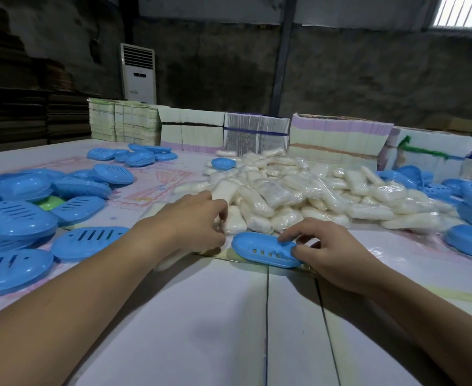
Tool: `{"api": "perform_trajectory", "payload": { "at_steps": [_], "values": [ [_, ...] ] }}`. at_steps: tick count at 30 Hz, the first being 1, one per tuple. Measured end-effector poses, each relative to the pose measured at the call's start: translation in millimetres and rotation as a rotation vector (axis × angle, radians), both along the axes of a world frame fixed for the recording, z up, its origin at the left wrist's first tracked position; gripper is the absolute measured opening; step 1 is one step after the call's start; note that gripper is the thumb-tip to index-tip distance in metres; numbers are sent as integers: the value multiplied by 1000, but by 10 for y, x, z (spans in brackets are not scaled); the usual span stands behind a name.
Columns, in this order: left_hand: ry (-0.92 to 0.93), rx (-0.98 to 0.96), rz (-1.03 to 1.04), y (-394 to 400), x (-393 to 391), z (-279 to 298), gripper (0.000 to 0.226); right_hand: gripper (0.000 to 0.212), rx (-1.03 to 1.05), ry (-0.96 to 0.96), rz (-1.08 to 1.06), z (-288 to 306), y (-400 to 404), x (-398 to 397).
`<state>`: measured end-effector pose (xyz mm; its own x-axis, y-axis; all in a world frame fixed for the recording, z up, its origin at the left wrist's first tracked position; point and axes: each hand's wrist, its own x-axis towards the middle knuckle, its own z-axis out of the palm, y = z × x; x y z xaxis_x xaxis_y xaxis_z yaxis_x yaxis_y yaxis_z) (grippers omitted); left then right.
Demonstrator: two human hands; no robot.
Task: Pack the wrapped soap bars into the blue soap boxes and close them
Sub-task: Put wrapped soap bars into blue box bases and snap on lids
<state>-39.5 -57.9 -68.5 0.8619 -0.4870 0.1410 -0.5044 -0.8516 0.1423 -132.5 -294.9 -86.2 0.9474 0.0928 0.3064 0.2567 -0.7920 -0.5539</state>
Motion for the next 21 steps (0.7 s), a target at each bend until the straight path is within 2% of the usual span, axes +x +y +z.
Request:
{"api": "perform_trajectory", "payload": {
  "at_steps": [3,8,12,17,21],
  "values": [
    [-3,0,-28,-5,-38,16,32,28,-1,1,5,0,-2,2],
    [-41,-171,-178,-25,-77,-4,25,33,10,-2,20,-2,2,0],
    [67,-328,-357,-22,-138,70,25,40,11,-5,20,2,-2,-6],
    [240,-366,-338,66,-118,121,30,38,18,-15,15,8,0,1],
    [36,-381,-278,-15,-74,55,27,42,23,-24,22,17,7,-3]
  ]
}}
